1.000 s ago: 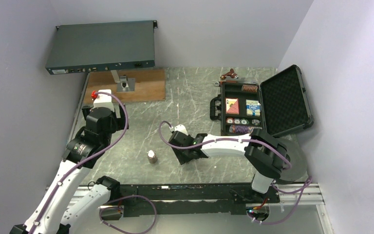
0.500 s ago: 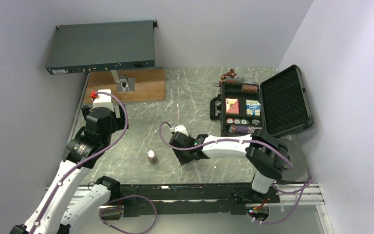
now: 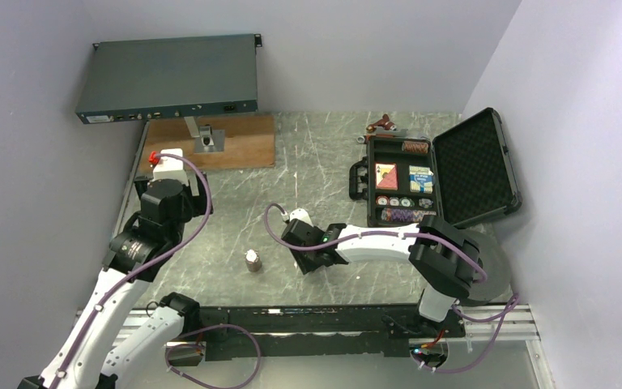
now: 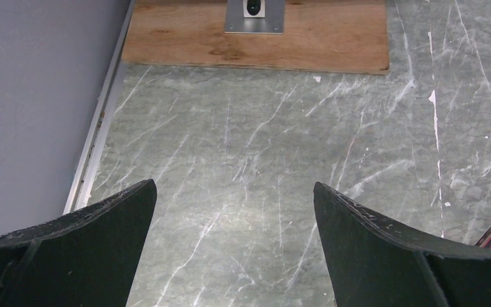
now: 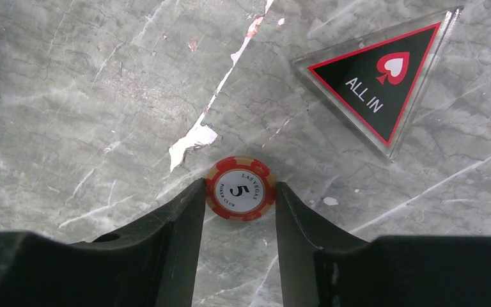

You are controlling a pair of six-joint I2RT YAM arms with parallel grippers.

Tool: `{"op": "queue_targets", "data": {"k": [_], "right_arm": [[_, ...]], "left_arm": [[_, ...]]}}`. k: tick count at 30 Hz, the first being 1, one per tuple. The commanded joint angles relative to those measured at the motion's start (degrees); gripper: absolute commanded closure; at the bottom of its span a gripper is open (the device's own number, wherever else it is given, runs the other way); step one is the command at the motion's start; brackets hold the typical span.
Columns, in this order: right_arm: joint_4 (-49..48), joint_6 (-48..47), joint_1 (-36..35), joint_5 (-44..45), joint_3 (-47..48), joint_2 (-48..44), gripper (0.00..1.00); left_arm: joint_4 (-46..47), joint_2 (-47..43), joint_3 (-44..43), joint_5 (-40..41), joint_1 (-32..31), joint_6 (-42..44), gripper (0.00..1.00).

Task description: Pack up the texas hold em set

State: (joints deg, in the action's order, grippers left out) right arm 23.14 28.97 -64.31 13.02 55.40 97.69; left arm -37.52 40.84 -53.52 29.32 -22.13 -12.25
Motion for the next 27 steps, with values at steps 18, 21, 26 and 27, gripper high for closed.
{"op": "queue_targets", "data": {"k": [18, 21, 26, 27], "right_arm": [[16.1, -0.6, -0.8, 4.1, 5.6, -0.6, 0.67], [17.2, -0.6, -0.8, 5.6, 6.5, -0.5, 0.67], [19.0, -0.7, -0.6, 8.3, 8.2, -0.3, 0.67], [19.2, -0.7, -0.6, 8.6, 8.5, -0.4, 0.67]], "left_arm": [[1.8, -1.4, 0.6, -0.8, 0.4, 0.6, 0.01], [1.7, -1.2, 0.6, -0.9, 0.5, 0.7, 0.01], [1.7, -1.4, 0.5, -1.0, 0.5, 0.6, 0.01], [1.7, -1.4, 0.5, -1.0, 0.5, 0.6, 0.01]]}}
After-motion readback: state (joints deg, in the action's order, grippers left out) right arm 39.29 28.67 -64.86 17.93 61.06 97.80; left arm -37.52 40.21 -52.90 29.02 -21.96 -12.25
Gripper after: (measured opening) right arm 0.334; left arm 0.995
